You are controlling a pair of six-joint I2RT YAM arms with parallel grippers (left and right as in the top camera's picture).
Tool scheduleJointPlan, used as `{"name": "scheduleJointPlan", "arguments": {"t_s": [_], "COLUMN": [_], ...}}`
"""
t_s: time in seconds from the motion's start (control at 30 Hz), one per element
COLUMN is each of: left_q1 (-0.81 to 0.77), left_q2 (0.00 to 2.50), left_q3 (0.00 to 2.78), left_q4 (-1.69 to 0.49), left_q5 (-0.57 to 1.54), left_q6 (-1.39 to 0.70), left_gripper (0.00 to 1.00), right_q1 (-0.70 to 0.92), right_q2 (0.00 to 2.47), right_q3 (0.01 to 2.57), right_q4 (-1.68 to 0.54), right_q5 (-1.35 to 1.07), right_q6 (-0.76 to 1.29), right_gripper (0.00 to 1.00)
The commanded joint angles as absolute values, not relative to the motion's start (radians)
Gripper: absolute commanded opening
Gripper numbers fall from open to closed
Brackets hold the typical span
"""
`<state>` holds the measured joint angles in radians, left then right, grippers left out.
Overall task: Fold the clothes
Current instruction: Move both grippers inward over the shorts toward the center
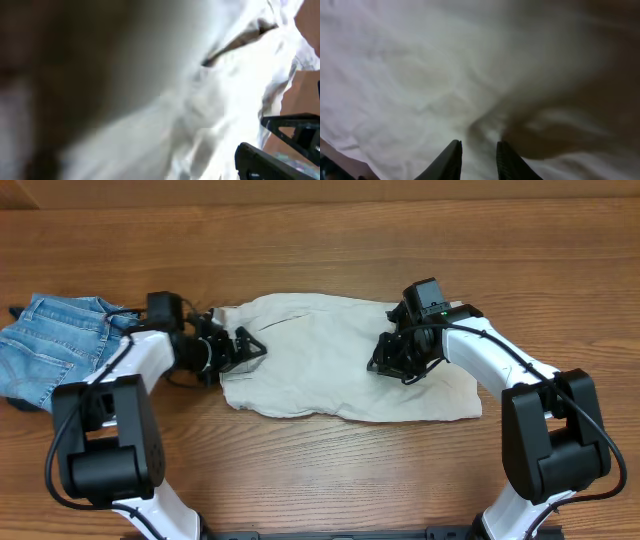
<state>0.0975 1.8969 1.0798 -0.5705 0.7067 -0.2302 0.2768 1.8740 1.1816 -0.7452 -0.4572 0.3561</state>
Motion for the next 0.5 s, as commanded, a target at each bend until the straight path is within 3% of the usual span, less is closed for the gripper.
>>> {"name": "scheduleJointPlan", "arguments": {"t_s": [0.0, 0.07, 0.17, 0.2, 0.23, 0.37, 0.4, 0.47], "left_q1": [0.032, 0.008, -0.007, -0.007, -0.007, -0.007, -0.007, -0.007], "left_q2": [1.958, 1.958, 1.958, 1.958, 1.958, 1.958, 1.958, 1.958], "left_q3": [1.05, 1.05, 1.05, 1.05, 1.05, 1.05, 1.05, 1.05], "left_q4": [-0.542, -0.514, -0.482, -0.473, -0.474, -0.485, -0.485, -0.496], "left_q5": [0.644, 0.644, 0.644, 0.643, 0.641, 0.618, 0.618, 0.619], "left_q6": [-0.272, -0.297, -0.323, -0.327, -0.346, -0.352, -0.352, -0.352], "left_gripper": [0.95, 0.9, 0.66, 0.65, 0.72, 0.8, 0.8, 0.8], "right_q1": [0.277, 0.277, 0.277, 0.277, 0.277, 0.301, 0.311, 0.32], "right_q2": [1.876, 1.876, 1.876, 1.876, 1.876, 1.876, 1.877, 1.877], "right_q3": [1.177, 1.177, 1.177, 1.177, 1.177, 1.163, 1.137, 1.086], "right_q4": [-0.753, -0.758, -0.766, -0.773, -0.775, -0.753, -0.725, -0.675], "right_q5": [-0.445, -0.445, -0.445, -0.445, -0.445, -0.428, -0.392, -0.375], "right_q6": [0.375, 0.375, 0.375, 0.374, 0.375, 0.425, 0.497, 0.568], "right_gripper": [0.27, 0.27, 0.27, 0.27, 0.27, 0.25, 0.11, 0.05]}}
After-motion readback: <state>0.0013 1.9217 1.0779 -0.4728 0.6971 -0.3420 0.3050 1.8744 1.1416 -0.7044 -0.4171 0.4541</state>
